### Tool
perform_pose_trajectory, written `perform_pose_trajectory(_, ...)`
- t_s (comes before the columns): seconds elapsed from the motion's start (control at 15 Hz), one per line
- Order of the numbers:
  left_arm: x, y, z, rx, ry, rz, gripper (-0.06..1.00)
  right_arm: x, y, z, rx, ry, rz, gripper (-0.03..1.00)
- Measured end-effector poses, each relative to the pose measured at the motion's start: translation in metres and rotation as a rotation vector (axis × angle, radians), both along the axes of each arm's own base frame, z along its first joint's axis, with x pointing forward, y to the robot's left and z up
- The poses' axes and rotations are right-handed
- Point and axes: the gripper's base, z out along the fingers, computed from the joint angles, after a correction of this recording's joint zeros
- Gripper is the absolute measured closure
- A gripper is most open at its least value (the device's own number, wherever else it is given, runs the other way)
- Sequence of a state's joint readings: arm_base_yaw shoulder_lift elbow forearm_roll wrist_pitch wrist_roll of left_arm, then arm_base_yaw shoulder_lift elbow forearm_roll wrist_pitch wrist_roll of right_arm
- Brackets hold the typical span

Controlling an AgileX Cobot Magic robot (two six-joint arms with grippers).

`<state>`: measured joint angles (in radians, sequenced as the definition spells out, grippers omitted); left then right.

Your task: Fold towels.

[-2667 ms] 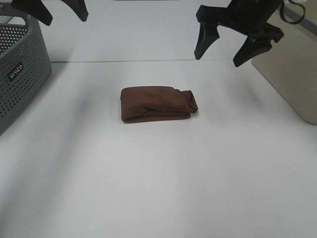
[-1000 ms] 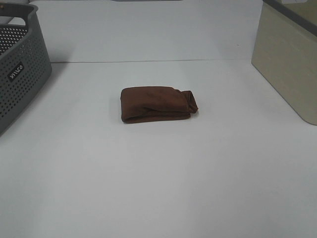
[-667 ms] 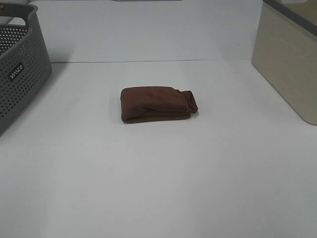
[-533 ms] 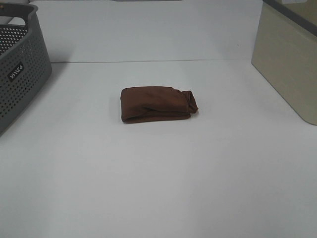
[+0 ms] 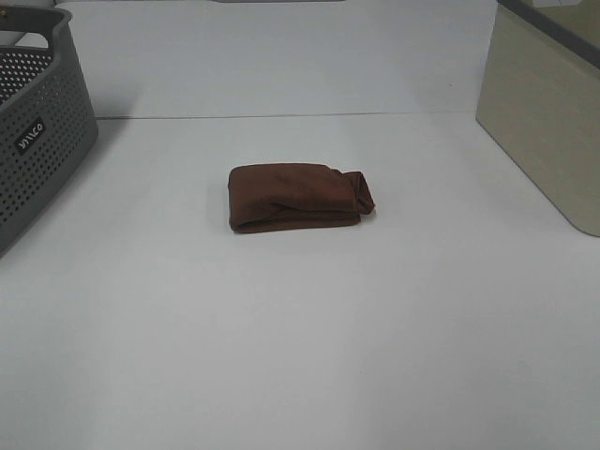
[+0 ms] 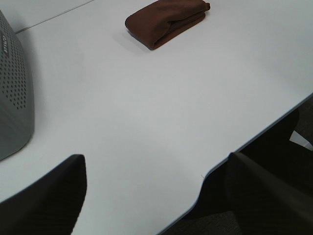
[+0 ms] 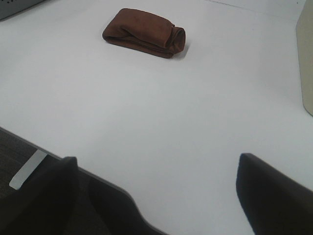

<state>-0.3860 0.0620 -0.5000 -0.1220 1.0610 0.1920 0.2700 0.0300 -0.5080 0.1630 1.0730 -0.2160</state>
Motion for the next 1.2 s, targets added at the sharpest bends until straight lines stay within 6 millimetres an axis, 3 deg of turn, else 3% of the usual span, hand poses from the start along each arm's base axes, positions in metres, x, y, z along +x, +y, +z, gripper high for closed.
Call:
perform_pose_trajectory(0.33, 0.0001, 0.0, 0.0, 0.001, 0.0, 0.012, 0.2, 0.0, 0.0, 0.0, -0.001, 0.0, 0.001, 0.15)
perform_pose_trajectory(0.8, -0.0024, 0.0009, 0.0003, -0.007, -0.044, 0.371, 0.2, 0.0028, 0.0033, 0.0002, 0.011, 0.002, -0.227, 0.15)
perform_pose_trajectory(1.2, -0.0062, 0.0008, 0.0002, -0.013, -0.069, 0.38, 0.2, -0.0016, 0.0038, -0.0004, 0.018, -0.031, -0.265, 0.15)
